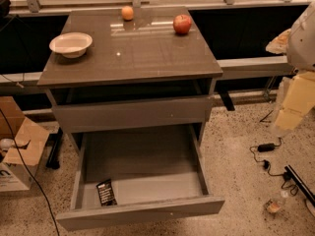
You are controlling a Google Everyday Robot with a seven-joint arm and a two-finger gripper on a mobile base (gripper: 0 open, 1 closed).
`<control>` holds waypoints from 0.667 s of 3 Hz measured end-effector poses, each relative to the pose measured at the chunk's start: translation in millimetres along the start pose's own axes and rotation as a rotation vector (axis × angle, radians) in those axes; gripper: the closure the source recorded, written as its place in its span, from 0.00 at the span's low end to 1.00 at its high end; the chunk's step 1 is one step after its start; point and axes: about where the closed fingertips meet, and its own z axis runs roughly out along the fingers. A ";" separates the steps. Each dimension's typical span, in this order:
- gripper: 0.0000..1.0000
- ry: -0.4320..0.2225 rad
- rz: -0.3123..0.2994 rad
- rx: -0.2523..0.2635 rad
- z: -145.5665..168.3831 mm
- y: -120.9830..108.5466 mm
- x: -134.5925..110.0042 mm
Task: Pick rxbar chocolate from middle drawer and place on counter
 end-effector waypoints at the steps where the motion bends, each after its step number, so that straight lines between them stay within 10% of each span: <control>1: 0.00 0.000 0.000 0.000 0.0 0.0 0.0; 2: 0.00 -0.046 -0.008 0.020 11.4 -0.6 -14.5</control>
Offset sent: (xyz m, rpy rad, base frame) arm 0.0225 0.0465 -0.0283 0.1151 -0.0823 0.0464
